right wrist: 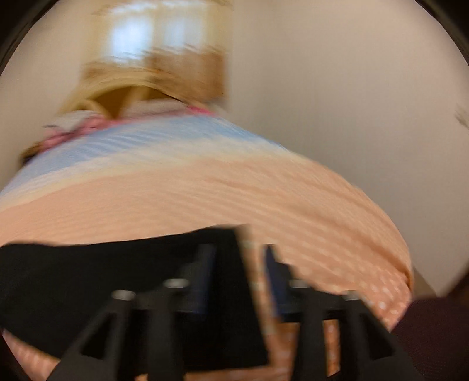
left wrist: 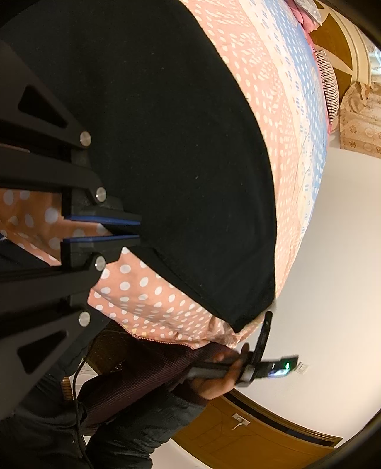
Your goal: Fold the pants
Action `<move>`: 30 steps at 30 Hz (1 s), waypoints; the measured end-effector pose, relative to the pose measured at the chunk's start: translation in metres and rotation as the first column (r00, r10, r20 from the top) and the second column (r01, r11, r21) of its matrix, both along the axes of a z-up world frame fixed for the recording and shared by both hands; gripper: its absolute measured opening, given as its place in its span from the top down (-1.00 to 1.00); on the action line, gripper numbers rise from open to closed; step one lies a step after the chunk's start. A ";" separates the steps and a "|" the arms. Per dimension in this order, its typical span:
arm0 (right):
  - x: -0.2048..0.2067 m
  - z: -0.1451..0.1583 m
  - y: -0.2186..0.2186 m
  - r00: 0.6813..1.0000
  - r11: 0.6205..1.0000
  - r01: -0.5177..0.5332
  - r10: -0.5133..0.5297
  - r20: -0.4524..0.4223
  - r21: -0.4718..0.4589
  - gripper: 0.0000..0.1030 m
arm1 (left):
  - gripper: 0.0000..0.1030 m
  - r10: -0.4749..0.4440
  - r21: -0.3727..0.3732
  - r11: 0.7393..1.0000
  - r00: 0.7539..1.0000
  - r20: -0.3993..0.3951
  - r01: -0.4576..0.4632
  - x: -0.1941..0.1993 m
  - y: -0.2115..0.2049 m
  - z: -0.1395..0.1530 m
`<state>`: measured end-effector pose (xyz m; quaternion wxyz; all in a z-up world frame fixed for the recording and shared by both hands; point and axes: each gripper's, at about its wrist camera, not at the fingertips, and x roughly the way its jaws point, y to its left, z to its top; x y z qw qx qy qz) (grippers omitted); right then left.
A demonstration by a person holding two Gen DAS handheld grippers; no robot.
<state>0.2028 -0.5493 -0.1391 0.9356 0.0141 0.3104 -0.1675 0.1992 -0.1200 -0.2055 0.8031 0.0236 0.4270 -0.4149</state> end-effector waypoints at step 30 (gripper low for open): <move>-0.070 -0.048 0.320 0.622 0.621 -0.779 0.746 -0.239 -0.089 0.59 | 0.79 0.306 -0.016 0.952 0.952 0.016 -0.306 -0.013 0.130 0.002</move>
